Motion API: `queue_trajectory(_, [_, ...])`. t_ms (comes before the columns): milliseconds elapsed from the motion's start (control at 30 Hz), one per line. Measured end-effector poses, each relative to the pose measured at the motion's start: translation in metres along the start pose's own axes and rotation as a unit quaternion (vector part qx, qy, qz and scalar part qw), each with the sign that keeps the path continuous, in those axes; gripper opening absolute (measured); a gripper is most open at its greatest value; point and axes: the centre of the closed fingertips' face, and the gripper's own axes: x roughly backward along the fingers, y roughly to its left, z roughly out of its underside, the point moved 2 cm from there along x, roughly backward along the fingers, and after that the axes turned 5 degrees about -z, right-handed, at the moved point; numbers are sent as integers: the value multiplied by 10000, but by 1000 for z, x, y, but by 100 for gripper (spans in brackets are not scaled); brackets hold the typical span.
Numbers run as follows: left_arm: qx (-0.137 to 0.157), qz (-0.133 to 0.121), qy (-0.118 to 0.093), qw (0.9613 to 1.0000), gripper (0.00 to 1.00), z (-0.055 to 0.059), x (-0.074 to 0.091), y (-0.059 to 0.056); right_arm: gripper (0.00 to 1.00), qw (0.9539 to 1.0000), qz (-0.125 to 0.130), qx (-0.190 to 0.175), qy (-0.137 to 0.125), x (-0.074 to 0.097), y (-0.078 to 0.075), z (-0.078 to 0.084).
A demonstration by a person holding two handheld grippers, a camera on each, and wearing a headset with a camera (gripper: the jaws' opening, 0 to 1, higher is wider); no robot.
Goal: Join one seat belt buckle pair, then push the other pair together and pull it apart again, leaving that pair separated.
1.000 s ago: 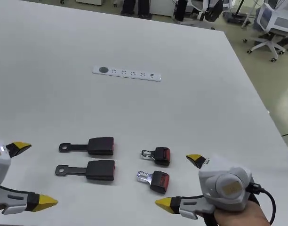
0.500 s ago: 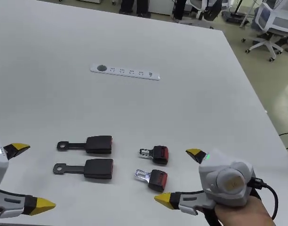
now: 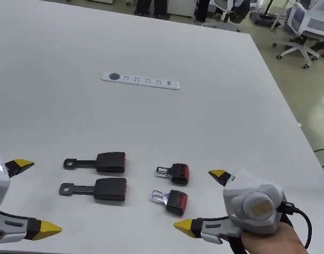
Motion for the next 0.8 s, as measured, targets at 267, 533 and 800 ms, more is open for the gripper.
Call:
queue_trajectory(267, [-22,42,25,10000,99,3,-2,1,87,10000,7,-40,14,-1,-3,3])
queue_trajectory(533, [-21,153,96,9998,99,7,-6,-11,89,10000,24,-71,43,0,-1,5])
queue_trajectory(800, [-69,197,103,9997,99,3,-8,-15,88,9999,25,-116,34,-3,1,8])
